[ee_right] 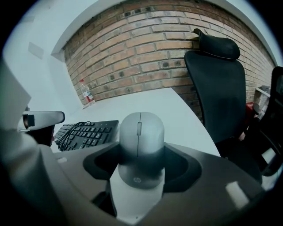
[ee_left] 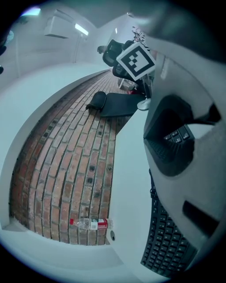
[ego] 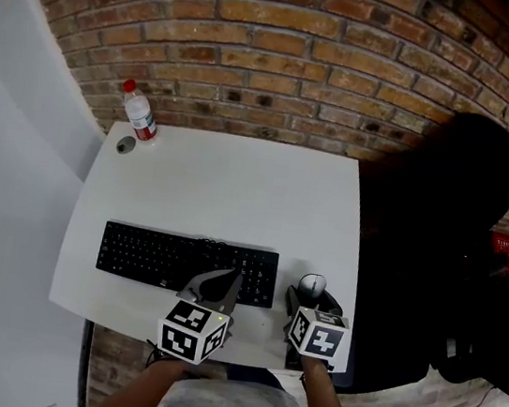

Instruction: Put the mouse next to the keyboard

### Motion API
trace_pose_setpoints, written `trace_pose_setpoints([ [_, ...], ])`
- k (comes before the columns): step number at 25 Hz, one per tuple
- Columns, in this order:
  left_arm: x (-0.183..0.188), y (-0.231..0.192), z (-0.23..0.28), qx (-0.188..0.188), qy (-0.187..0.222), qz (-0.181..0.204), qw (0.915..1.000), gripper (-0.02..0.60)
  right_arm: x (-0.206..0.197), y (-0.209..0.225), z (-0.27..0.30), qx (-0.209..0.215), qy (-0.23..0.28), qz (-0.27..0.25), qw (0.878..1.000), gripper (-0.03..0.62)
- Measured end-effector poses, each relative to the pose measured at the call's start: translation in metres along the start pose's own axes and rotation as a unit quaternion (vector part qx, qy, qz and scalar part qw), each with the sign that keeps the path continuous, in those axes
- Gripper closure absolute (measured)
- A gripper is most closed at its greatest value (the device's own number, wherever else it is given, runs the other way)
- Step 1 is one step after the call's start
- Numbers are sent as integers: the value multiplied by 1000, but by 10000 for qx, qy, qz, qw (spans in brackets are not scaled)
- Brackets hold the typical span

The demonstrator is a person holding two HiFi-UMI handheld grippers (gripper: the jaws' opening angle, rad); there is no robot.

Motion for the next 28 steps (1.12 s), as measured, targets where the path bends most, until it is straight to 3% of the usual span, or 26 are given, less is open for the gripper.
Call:
trace_pose_setpoints([
  [28,-4,-14,0,244,-150,-87,9996,595,0,4,19,-238,-112,-170,9995,292],
])
Point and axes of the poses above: the fingertips, and each gripper's own axes: z forward along the fingers, y to its right, x out of its top, the point moved 4 cm from there along -z, backward along the fingers, and after that the axes turned 8 degrees about z, right-handed, at the moved point
